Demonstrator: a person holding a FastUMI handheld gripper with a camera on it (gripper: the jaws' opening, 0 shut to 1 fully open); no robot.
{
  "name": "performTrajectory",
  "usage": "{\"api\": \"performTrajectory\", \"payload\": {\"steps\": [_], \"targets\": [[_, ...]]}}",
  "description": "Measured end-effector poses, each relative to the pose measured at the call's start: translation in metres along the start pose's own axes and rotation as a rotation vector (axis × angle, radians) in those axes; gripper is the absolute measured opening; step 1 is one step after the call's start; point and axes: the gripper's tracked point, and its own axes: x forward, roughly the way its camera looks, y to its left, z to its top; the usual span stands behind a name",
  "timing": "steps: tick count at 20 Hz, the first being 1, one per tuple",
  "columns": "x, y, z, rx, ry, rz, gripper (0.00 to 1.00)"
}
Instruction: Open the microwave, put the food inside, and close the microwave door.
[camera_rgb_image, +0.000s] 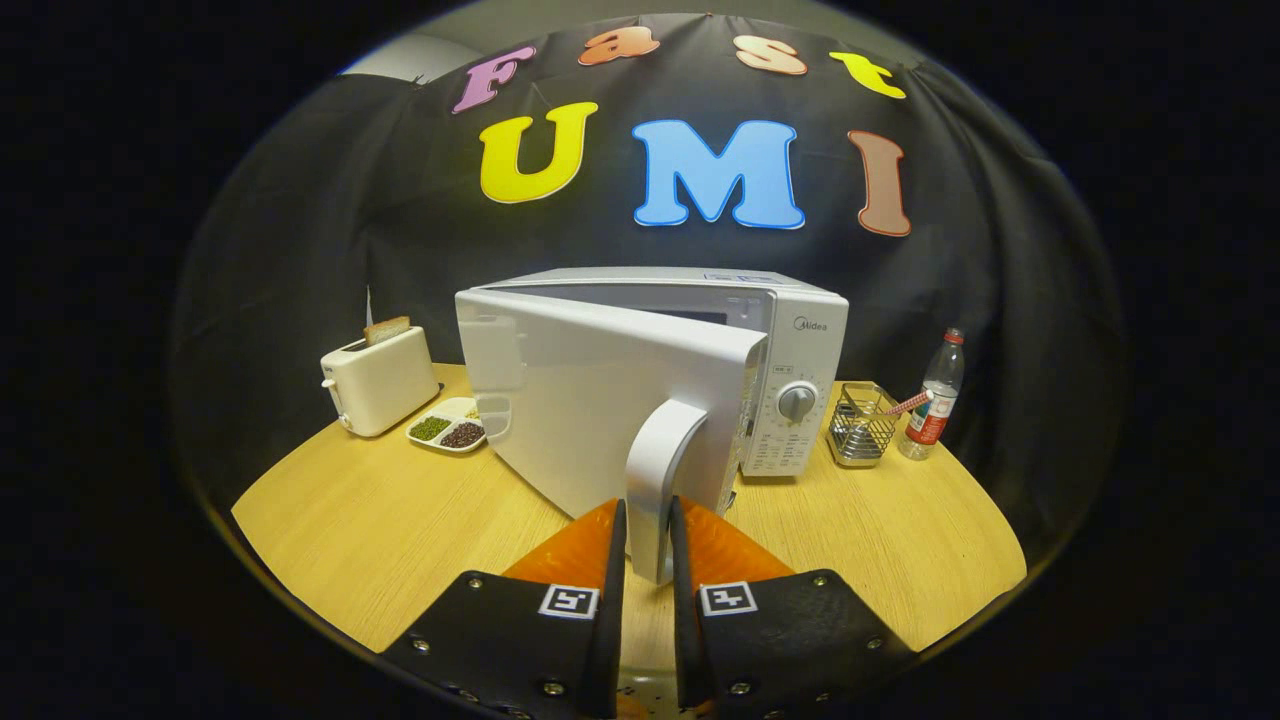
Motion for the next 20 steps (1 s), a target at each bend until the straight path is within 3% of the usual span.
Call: {"api": "performTrajectory", "payload": {"steps": [15, 20], "targets": [[-0.045, 0.086, -0.017, -0.037, 0.007, 0.077, 0.23], [-0.052, 0.122, -0.026, -0.031, 0.011, 0.066, 0.24]]}}
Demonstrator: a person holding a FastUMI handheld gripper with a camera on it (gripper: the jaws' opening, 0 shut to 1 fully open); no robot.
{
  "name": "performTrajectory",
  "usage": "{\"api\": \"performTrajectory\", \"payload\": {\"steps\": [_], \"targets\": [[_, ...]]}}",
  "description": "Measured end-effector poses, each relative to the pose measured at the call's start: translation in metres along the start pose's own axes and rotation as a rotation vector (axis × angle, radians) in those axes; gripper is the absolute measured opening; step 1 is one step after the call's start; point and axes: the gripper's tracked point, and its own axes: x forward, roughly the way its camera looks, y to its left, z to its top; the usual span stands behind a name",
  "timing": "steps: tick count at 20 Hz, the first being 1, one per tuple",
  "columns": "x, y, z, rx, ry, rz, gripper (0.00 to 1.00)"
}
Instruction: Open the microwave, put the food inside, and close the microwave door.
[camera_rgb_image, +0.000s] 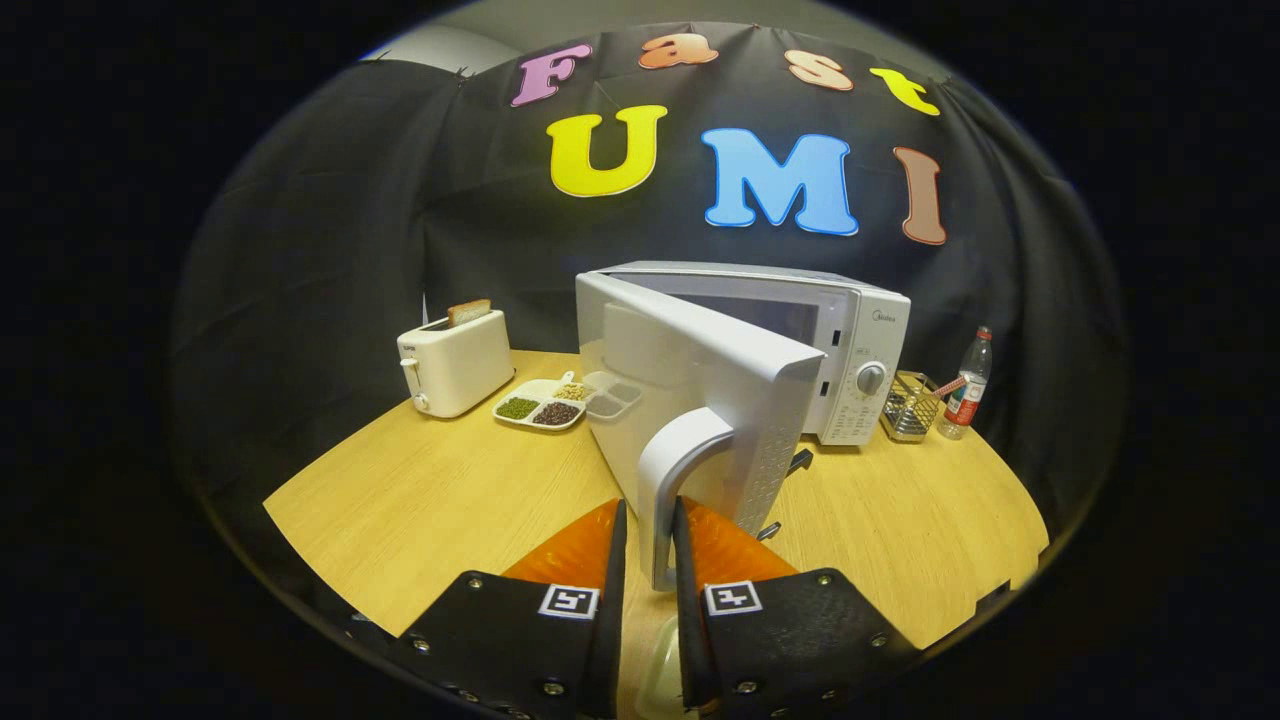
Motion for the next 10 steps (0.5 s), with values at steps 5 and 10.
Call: {"api": "performTrajectory", "payload": {"steps": [5, 10], "targets": [[0.001, 0.045, -0.012, 0.011, 0.02, 0.012, 0.24], [0.002, 0.085, -0.018, 0.007, 0.025, 0.029, 0.24]]}}
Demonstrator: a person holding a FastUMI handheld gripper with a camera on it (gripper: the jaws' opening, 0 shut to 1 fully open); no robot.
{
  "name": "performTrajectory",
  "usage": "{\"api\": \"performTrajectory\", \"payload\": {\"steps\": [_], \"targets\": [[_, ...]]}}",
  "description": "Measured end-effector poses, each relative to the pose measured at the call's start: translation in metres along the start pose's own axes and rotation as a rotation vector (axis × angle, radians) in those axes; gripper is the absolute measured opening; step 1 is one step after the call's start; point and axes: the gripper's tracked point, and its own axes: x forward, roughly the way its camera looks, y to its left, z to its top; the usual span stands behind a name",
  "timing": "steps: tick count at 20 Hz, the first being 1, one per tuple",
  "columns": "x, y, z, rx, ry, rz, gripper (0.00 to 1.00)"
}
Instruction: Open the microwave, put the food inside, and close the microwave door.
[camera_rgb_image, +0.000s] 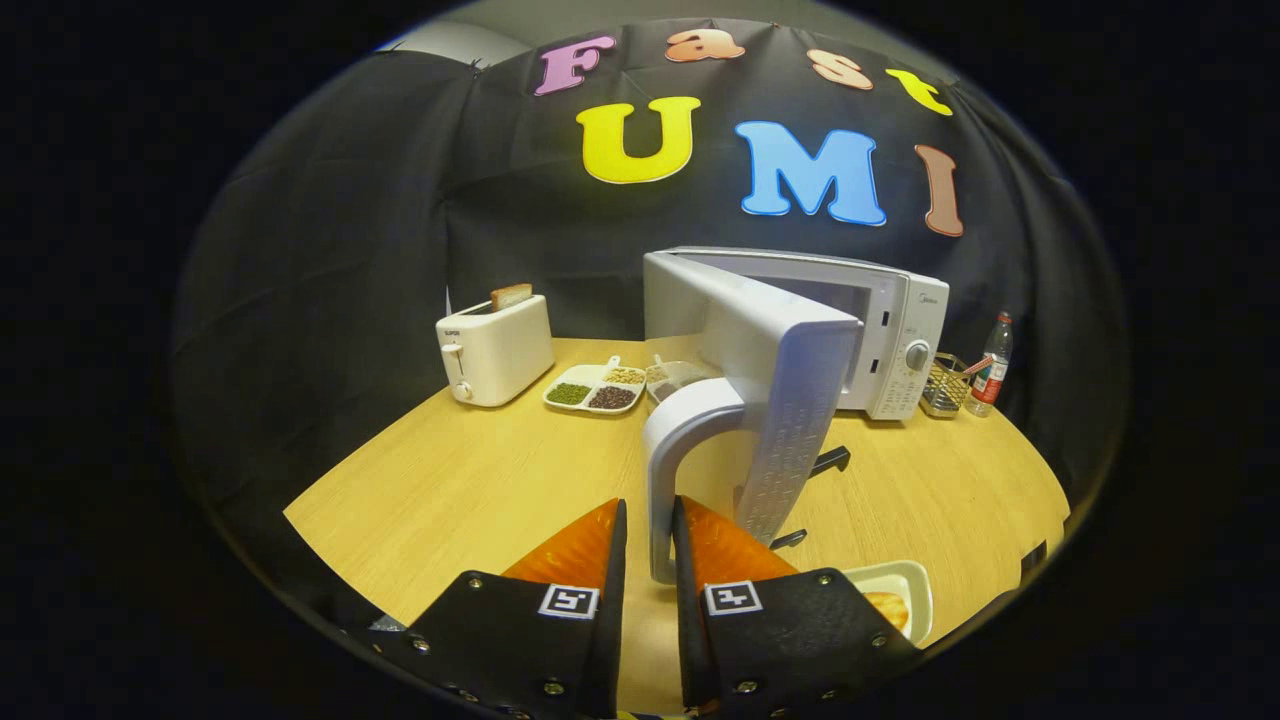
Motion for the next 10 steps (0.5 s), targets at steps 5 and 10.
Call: {"api": "performTrajectory", "payload": {"steps": [5, 10], "targets": [[0.002, 0.025, 0.0, -0.031, -0.003, -0.015, 0.24], [-0.002, 0.052, -0.003, -0.042, 0.016, 0.023, 0.25]]}}
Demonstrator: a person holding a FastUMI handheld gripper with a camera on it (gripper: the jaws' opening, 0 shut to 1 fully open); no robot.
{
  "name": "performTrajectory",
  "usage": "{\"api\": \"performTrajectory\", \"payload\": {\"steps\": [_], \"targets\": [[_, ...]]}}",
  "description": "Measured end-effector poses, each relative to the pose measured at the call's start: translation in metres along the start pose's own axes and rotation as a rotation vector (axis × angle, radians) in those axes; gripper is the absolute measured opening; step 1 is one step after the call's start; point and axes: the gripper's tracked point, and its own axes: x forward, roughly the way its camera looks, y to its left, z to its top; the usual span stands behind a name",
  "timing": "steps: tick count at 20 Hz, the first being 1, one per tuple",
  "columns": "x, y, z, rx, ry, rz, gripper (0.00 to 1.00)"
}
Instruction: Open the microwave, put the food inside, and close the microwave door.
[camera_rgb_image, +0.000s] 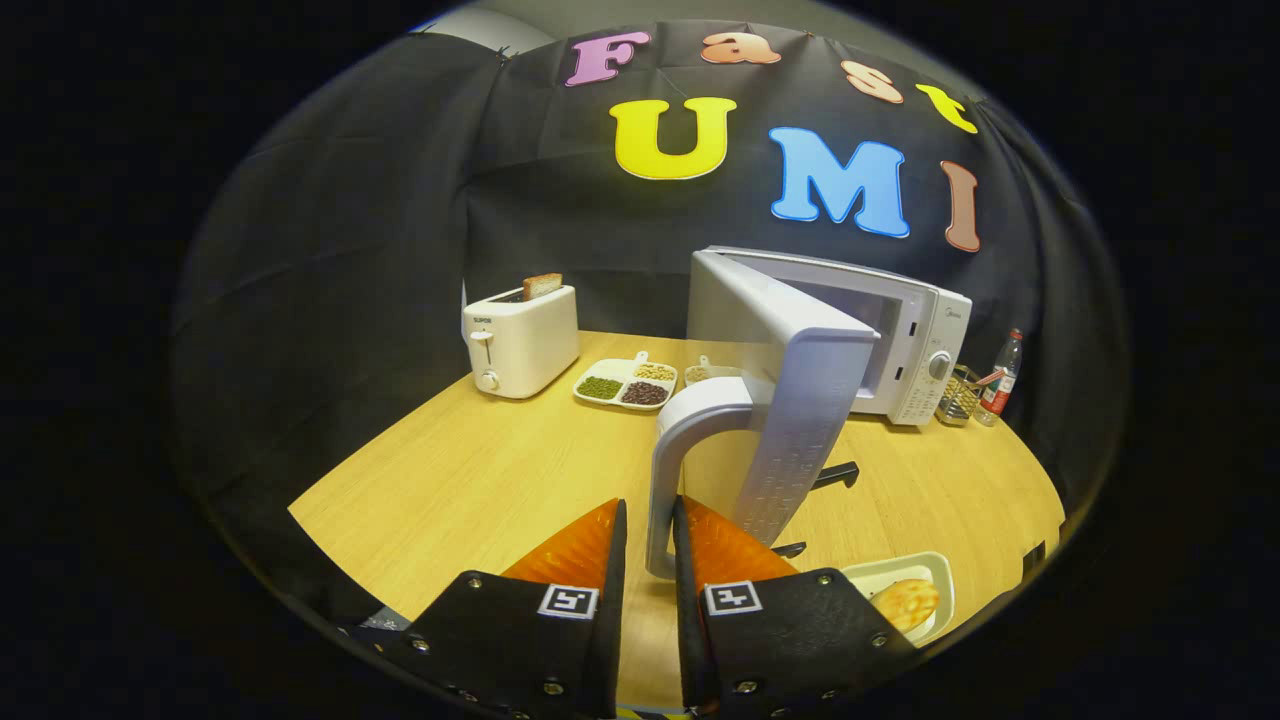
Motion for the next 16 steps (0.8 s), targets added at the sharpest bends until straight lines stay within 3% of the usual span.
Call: {"api": "performTrajectory", "payload": {"steps": [2, 6, 8, 9, 10, 16], "targets": [[-0.004, 0.028, 0.0, 0.003, 0.004, 0.095, 0.26], [-0.021, 0.083, 0.007, -0.023, -0.01, 0.354, 0.39], [-0.04, 0.103, 0.019, 0.023, -0.022, 0.499, 0.57], [-0.05, 0.105, 0.029, 0.037, -0.03, 0.536, 0.77], [-0.056, 0.103, 0.035, 0.037, -0.054, 0.55, 0.97], [-0.097, 0.05, 0.095, 0.009, -0.231, 0.507, 0.98]]}}
